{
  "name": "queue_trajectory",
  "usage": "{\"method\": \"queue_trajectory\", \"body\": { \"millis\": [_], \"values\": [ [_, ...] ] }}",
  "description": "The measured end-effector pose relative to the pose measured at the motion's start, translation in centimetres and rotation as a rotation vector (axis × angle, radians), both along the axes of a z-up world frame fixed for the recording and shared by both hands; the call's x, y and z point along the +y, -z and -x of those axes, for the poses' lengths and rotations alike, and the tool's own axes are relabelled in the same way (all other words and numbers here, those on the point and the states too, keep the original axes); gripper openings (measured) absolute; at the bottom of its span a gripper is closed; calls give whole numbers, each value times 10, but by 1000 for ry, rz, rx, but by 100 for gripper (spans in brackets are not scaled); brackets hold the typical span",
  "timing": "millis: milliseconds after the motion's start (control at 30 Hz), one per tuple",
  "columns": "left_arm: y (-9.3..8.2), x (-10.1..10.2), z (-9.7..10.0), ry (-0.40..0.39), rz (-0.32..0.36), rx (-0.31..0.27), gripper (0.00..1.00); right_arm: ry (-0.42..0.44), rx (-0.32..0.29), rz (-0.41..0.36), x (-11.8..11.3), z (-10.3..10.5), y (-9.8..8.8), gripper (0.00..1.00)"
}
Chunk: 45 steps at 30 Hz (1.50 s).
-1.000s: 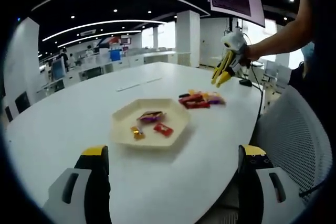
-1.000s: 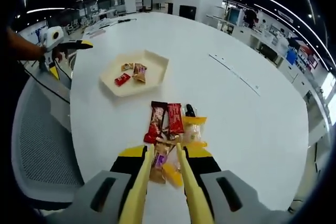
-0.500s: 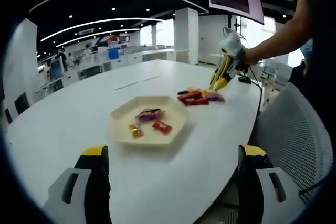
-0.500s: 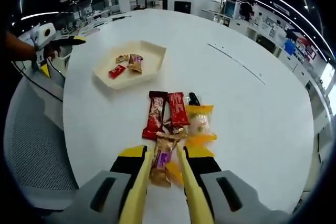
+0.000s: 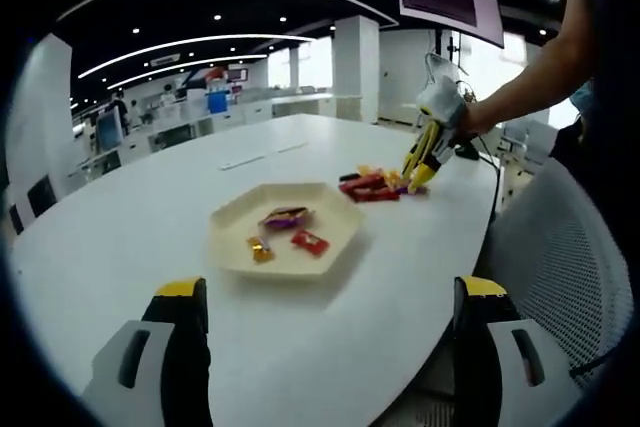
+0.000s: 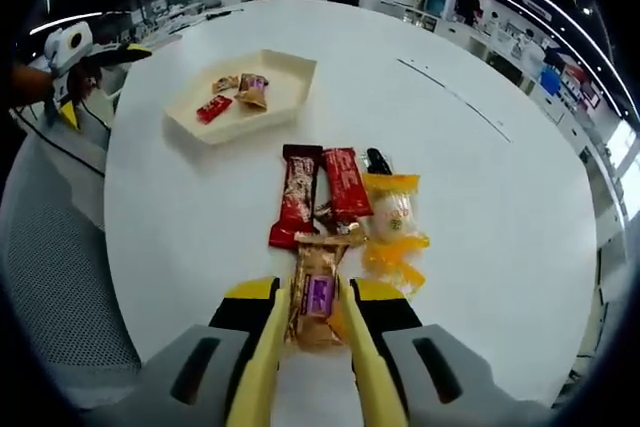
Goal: Place the target food into the container with the food tongs after gripping and lifting it, then release it inside without dropping or visibly crushing the food.
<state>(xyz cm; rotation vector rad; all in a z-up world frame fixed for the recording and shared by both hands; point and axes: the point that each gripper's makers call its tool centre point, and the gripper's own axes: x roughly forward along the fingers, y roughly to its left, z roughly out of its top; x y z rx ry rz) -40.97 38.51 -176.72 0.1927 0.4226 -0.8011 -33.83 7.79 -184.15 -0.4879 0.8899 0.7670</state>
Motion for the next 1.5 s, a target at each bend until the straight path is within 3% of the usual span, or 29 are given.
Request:
{"method": "queue_trajectory", "body": {
  "millis": [67, 433, 500, 767, 1000, 1500],
  "values": [
    [-1, -1, 0, 1, 0, -1, 99, 29, -3, -21, -1, -2, -4, 26],
    [-1, 0, 0, -3, 1, -1, 99, 55, 42, 19, -3, 0, -1, 20],
    [-1, 0, 0, -4, 2, -4, 99, 109, 65, 6, -4, 0, -1, 20],
    [-1, 0, 0, -3, -4, -4, 99, 97, 40, 27, -3, -1, -3, 20],
    [-2, 1, -1, -7, -3, -7, 99, 82, 54, 25, -3, 1, -5, 21],
    [-6, 1, -2, -18, 12, -10, 99, 69, -1, -12, 0, -16, -44, 21]
  ]
}}
